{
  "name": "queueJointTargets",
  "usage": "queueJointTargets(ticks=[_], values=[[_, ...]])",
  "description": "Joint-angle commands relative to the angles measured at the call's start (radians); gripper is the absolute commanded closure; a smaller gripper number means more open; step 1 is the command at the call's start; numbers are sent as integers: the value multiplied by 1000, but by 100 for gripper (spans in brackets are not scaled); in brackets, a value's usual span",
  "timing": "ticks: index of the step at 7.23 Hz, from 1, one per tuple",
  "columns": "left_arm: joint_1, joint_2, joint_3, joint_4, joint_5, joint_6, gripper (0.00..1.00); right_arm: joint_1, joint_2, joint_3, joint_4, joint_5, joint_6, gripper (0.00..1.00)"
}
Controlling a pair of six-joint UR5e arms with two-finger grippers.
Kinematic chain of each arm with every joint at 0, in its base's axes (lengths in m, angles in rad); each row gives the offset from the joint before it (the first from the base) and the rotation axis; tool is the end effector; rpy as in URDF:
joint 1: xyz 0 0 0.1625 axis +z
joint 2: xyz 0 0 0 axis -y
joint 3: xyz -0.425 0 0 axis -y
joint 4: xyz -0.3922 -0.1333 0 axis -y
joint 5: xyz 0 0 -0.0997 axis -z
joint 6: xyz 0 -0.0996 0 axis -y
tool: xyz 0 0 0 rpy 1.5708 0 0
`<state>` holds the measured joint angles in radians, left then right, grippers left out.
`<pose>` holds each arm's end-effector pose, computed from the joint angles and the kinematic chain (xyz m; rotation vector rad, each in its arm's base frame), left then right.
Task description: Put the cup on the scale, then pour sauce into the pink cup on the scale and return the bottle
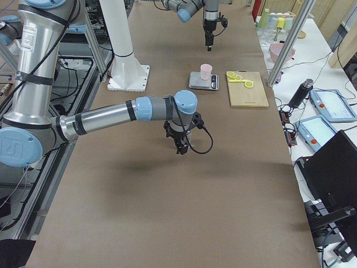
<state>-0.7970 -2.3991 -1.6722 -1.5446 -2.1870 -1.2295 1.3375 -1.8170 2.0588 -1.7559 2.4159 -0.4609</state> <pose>0.4163 -0.5345 0.1075 -0.0118 1.0422 -0.1355 -0.0308 -0.3838 0.5411 0.1520 -0.8507 -0.6755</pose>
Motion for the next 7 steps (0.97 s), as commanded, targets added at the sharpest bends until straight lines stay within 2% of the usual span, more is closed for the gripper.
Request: queueJointTargets(ticks=[1,3,4,5,6,7], values=[[-54,60,-83,26,-10,8,3,-4,-124,-113,410,8,-42,7],[-99,72,-90,40,-11,10,3,-4,-134,-366,907,87,25,13],[-120,92,-101,38,-11,11,3,-4,-110,-466,1105,119,104,12],[-139,125,-124,38,-11,22,3,-4,-58,-514,1238,124,228,10],[-165,165,-144,40,-11,88,3,-8,-10,-551,1303,143,254,6],[-192,196,-149,40,-11,137,4,-8,33,-583,1317,190,255,2]])
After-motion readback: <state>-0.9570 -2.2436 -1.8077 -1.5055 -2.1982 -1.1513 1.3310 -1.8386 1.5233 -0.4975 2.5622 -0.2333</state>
